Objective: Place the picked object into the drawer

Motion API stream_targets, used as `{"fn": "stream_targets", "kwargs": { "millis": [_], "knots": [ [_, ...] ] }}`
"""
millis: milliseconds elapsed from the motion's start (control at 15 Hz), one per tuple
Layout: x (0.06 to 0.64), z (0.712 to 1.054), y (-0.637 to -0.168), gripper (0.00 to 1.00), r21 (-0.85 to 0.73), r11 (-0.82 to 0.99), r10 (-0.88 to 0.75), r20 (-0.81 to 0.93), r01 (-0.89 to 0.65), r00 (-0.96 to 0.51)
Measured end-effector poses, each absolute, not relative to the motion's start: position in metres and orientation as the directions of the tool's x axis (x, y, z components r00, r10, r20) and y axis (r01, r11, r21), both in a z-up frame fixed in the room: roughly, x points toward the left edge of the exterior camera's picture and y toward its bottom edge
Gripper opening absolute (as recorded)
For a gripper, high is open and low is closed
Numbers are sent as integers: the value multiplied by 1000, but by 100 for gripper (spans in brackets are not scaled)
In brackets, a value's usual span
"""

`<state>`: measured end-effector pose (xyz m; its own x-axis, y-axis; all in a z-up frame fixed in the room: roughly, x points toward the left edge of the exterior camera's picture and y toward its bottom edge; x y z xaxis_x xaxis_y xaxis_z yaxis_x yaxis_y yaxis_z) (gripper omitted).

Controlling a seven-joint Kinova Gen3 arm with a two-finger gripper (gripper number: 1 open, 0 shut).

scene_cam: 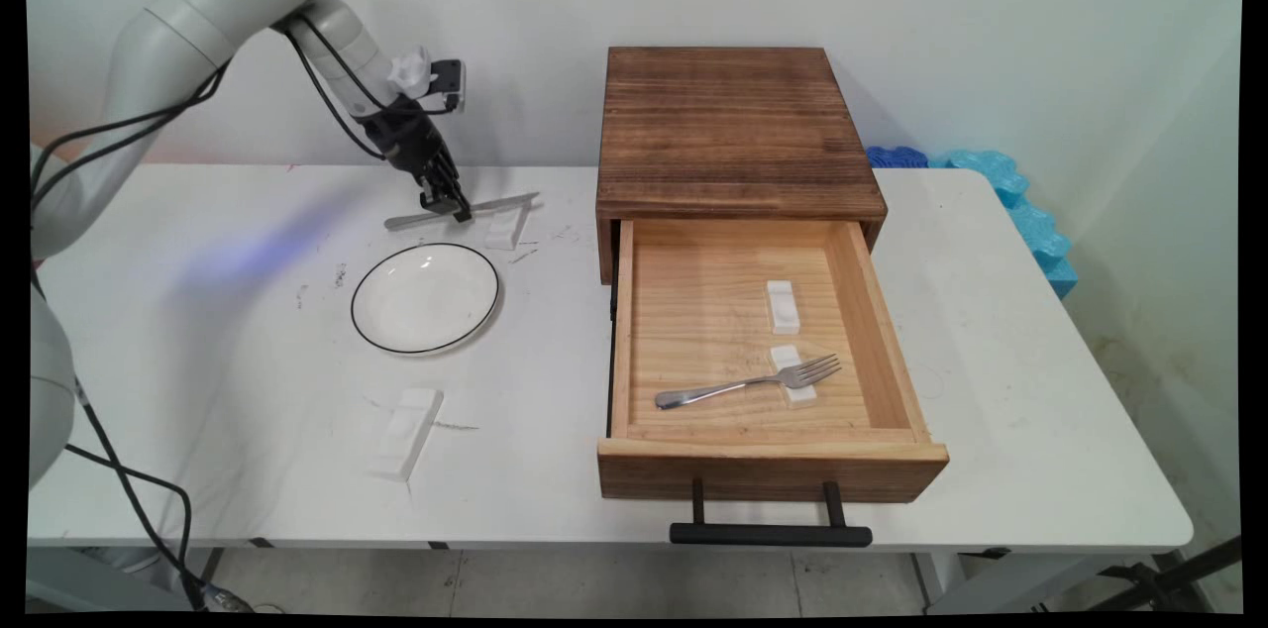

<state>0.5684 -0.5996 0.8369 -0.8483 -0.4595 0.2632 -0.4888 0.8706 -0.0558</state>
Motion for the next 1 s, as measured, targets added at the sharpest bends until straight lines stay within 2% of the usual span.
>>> {"fn": "stream_targets", "kwargs": {
  "millis": [1000],
  "knots": [
    [587, 916, -547, 0, -71, 892, -407, 304, -447, -861]
  ]
}}
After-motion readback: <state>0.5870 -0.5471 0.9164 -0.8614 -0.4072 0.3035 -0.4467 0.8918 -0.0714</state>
